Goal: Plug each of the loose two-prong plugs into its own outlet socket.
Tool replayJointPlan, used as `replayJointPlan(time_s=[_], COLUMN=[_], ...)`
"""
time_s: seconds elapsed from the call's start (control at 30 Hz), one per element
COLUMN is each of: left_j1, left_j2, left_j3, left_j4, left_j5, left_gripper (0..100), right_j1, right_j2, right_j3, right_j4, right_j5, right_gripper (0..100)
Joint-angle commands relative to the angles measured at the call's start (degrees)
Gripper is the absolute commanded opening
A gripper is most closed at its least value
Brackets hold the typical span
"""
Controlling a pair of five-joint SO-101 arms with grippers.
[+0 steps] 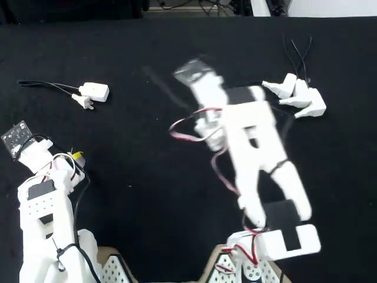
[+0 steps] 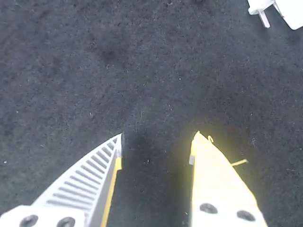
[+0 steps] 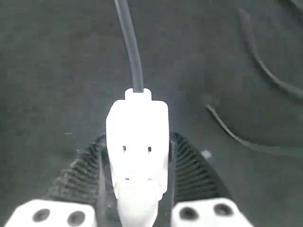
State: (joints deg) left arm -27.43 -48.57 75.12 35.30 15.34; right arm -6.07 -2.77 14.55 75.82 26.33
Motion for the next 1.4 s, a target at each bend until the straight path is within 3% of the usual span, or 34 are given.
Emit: replayJointPlan(time_s=[0.0,0.4,0.63,0.93,1.37], left_j1=[-0.04,-0.04,-0.04,-0.04,-0.04], left_j2=[-1.23,-1.23,-1.23,-1.23,-1.23], left_j3=[-3.65,-3.56,-3.38,-3.30,-3.21], left_j4=[-0.62,-0.62,-0.62,-0.62,-0.62], left_j5=[0.09,0.00,0.00,0.00,0.00], left_gripper=[24,24,24,24,24], right_j1=[8.09,33.23,42.02,46.33,45.54], right_j2=[-3.56,-3.30,6.55,27.74,40.22], right_j3=[-1.10,-11.38,-17.80,-31.87,-46.11], right_j4=[-1.32,-1.58,-11.96,-16.00,-16.70], right_j5=[-0.97,8.26,8.18,8.18,8.26], right_gripper=[1.1,1.1,1.1,1.1,1.1])
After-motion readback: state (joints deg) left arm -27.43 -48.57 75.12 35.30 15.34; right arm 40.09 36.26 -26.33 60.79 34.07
